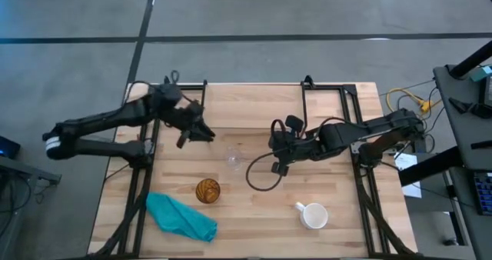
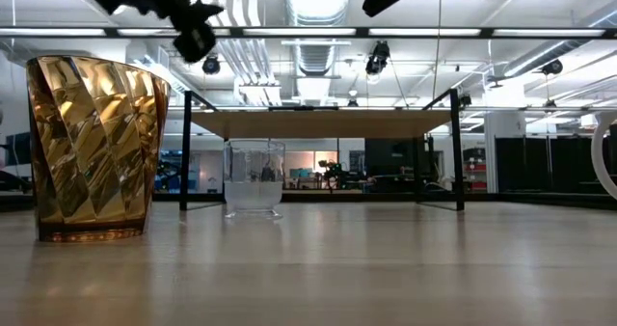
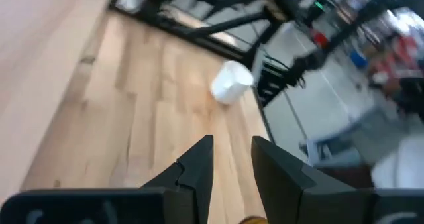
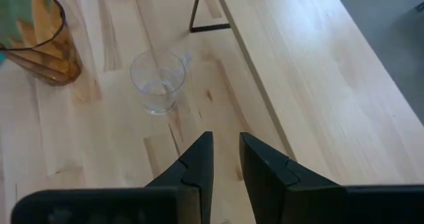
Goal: Stack small to large cups/mugs on shelf
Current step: Put the transparent mug on the shelf
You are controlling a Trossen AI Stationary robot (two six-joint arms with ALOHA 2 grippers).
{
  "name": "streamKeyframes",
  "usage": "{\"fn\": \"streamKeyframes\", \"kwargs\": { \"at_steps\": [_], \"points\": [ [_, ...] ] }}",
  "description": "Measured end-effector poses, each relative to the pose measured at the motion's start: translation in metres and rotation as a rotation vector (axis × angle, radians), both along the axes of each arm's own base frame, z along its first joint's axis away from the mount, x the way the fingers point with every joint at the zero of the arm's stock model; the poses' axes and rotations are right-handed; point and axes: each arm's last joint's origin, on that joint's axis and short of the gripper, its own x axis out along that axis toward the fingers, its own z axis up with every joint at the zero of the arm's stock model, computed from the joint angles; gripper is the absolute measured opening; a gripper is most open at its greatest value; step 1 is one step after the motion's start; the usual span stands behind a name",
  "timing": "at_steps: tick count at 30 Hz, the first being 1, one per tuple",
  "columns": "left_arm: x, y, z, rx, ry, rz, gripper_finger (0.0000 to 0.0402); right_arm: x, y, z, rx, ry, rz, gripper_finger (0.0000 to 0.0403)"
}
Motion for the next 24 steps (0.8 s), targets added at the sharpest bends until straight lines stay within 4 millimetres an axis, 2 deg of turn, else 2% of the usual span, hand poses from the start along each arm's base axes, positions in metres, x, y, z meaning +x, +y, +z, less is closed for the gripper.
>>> {"fn": "streamKeyframes", "kwargs": {
  "at_steps": [4,9,15,24],
  "points": [
    [0.023,-0.010,-0.003,0.106,0.043,-0.119,0.0089,-0.001,0.000,0.000,-0.001,0.002,0.000,0.0068],
    [0.049,-0.025,-0.001,0.262,0.155,-0.107,0.0089,-0.001,0.000,0.000,-0.001,0.005,0.000,0.0068],
    [0.067,-0.040,-0.017,0.354,0.386,-0.146,0.0089,-0.001,0.000,0.000,-0.006,0.010,0.005,0.0068],
    [0.087,-0.058,-0.040,0.395,0.441,-0.237,0.0089,-0.001,0.000,0.000,-0.007,0.011,0.005,0.0068]
  ]
}}
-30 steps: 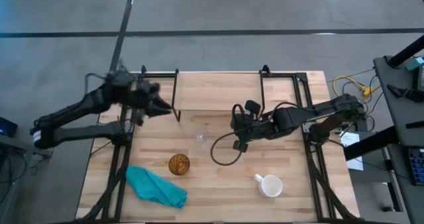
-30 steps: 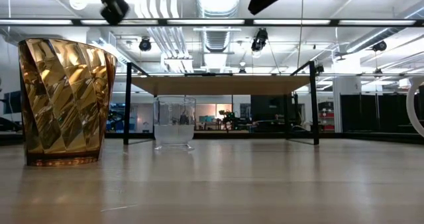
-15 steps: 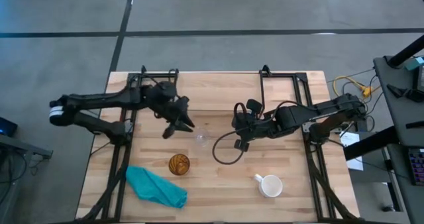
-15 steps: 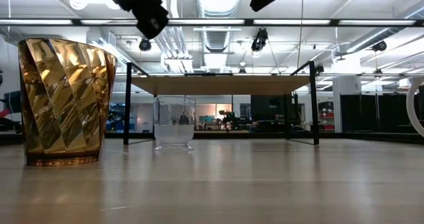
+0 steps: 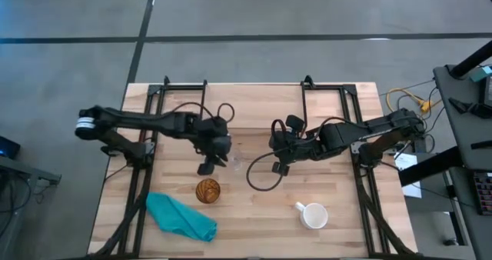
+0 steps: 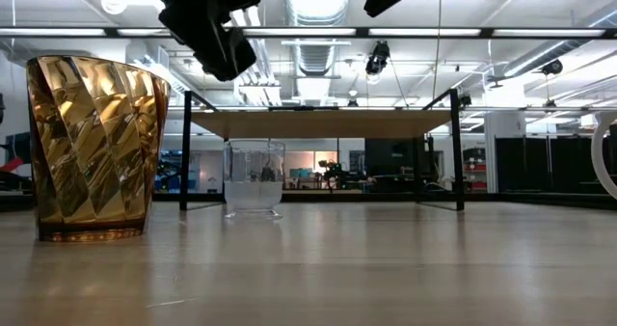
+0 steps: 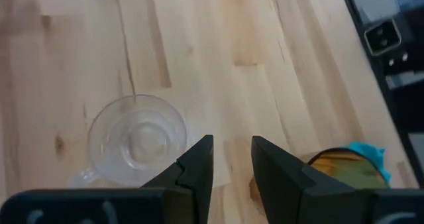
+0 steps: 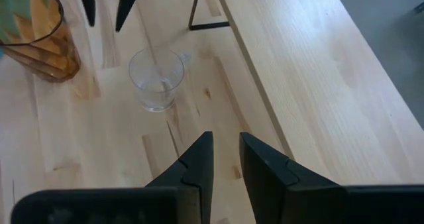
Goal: Stack small to large cups/mugs on shelf
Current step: Put the transparent mug on the shelf
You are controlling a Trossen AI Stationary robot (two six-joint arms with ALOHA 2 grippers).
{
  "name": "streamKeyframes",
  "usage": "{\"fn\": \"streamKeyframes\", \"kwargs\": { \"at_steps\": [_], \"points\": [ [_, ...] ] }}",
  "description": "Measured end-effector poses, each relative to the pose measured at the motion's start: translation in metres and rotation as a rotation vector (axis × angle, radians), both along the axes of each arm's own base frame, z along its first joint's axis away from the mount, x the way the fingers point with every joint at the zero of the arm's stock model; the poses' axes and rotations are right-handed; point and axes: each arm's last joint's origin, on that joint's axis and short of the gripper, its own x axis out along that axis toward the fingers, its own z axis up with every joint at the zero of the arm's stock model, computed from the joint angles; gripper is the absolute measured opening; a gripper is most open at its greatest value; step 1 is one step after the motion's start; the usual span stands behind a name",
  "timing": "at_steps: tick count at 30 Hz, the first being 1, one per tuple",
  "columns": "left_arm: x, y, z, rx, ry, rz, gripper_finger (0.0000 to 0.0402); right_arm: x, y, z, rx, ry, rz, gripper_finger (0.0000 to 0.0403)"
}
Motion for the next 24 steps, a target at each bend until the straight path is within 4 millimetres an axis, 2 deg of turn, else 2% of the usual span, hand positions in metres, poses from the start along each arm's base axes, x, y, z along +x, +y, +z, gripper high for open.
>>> {"fn": "streamKeyframes", "kwargs": {
  "at_steps": [6,13,21,24],
  "points": [
    [0.007,-0.012,-0.008,0.105,-0.043,-0.167,0.0089,0.000,0.000,0.000,0.000,0.003,0.000,0.0068],
    [0.020,-0.010,-0.019,0.187,-0.048,-0.118,0.0089,-0.001,0.000,0.000,0.005,0.003,-0.008,0.0068],
    [0.031,-0.012,-0.041,0.200,0.027,-0.144,0.0089,-0.001,0.001,-0.001,0.010,0.002,-0.012,0.0068],
    [0.033,-0.010,-0.048,0.255,0.062,-0.114,0.0089,-0.001,0.001,-0.001,0.023,-0.006,-0.028,0.0068]
  ]
}}
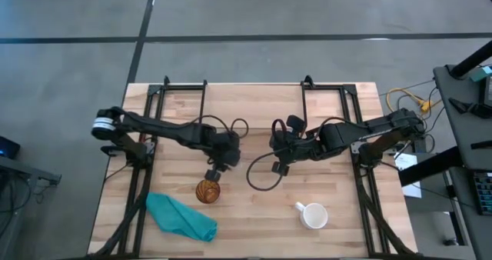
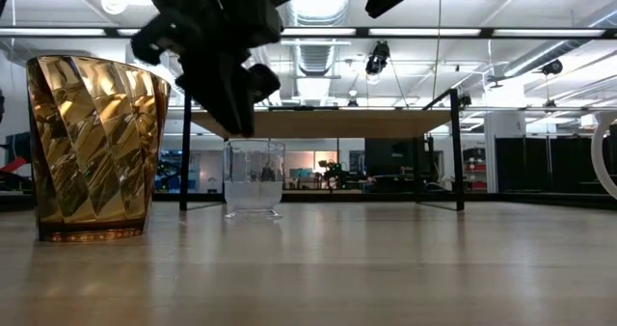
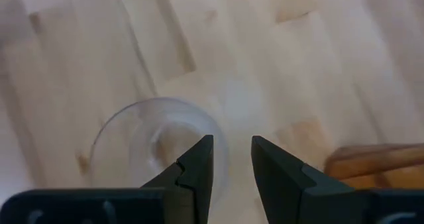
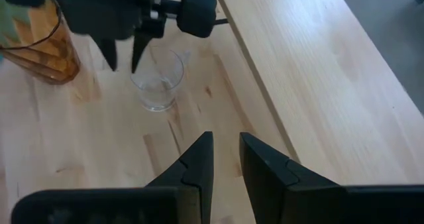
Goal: Stack small to large cups/mugs on shelf
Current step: Put the transparent mug on the shelf
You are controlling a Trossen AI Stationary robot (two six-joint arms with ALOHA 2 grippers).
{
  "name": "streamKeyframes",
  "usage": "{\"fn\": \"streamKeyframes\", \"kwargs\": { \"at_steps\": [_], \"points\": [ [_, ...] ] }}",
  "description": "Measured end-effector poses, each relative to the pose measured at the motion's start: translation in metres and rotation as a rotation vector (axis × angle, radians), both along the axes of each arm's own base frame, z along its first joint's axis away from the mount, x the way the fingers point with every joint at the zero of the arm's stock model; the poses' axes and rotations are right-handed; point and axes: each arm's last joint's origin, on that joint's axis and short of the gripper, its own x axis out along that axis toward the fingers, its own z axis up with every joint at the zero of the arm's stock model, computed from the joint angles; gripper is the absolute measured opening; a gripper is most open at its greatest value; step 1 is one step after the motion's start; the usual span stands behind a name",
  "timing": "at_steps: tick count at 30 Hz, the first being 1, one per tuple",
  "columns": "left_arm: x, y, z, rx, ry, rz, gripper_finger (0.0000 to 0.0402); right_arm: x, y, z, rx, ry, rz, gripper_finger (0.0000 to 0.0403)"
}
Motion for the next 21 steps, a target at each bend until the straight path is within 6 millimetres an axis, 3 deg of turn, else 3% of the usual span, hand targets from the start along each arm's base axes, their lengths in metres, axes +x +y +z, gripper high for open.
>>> {"fn": "streamKeyframes", "kwargs": {
  "at_steps": [21],
  "points": [
    [-0.0026,0.0023,-0.0084,0.076,0.075,0.028,0.0089,-0.0005,-0.0001,-0.0003,0.009,0.000,-0.013,0.0068]
  ]
}}
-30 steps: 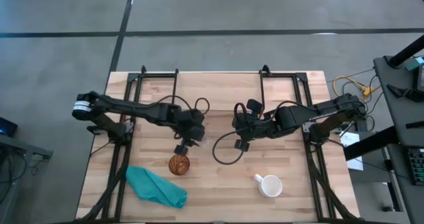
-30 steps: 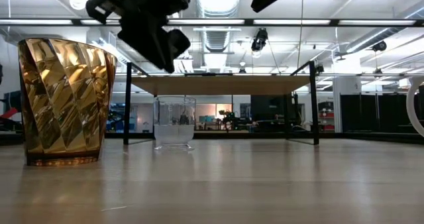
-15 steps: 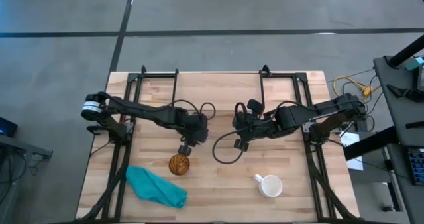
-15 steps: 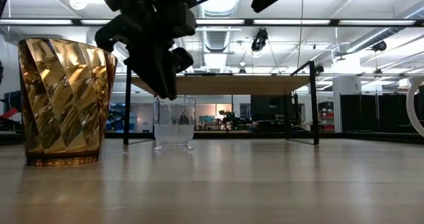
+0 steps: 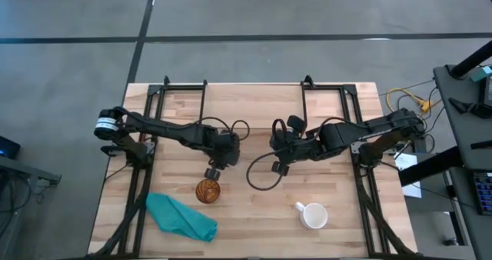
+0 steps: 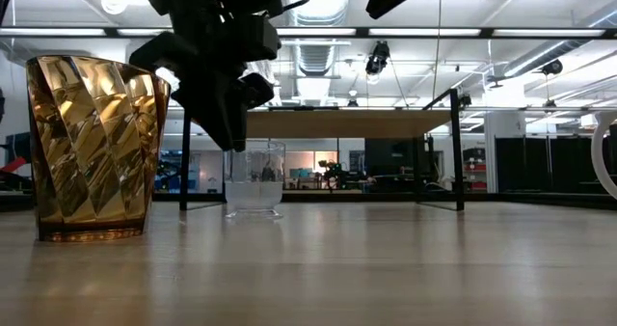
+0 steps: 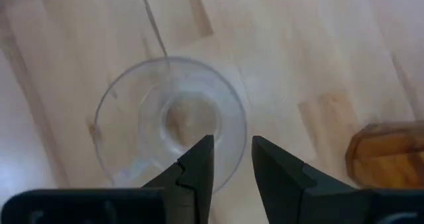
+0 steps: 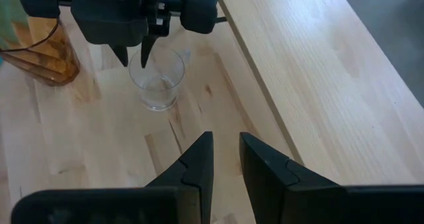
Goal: Stack small to large cups/mugs on shelf
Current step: Put the transparent mug on the shelf
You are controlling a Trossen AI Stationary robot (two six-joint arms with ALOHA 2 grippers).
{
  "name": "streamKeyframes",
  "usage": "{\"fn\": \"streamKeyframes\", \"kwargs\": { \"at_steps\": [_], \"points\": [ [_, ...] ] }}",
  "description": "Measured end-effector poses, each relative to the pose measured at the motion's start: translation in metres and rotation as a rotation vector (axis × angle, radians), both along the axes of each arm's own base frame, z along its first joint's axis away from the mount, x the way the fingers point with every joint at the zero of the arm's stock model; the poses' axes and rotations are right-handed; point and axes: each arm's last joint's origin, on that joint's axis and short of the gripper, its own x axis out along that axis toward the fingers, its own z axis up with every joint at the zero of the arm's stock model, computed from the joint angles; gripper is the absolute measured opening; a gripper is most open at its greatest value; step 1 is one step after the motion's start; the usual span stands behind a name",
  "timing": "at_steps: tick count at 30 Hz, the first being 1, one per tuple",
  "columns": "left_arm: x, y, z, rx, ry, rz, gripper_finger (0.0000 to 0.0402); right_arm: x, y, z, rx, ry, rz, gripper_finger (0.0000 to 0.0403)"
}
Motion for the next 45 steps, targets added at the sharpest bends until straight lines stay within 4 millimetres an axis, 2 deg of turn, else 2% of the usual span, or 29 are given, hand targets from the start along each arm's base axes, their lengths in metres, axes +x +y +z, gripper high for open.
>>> {"fn": "streamKeyframes", "kwargs": {
  "at_steps": [7,20,25,29,33,45],
  "points": [
    [0.000,0.000,0.000,0.009,0.000,0.002,0.0083,0.000,0.000,0.000,0.000,0.000,0.000,0.0068],
    [0.001,0.001,0.001,0.030,-0.012,0.012,0.0009,0.000,0.000,0.000,0.000,-0.001,0.000,0.0068],
    [0.004,0.001,0.008,0.028,-0.031,0.015,0.0002,0.000,0.000,0.000,0.000,-0.001,0.000,0.0068],
    [0.012,0.001,0.025,0.025,-0.084,0.016,0.0000,0.000,0.000,0.000,0.000,-0.001,0.000,0.0068],
    [0.018,0.000,0.051,0.022,-0.130,0.019,0.0000,0.000,0.000,0.000,0.000,-0.001,0.000,0.0068],
    [0.018,-0.004,0.145,0.016,-0.255,0.010,0.0000,0.000,0.000,0.000,0.000,-0.001,0.000,0.0068]
  ]
}}
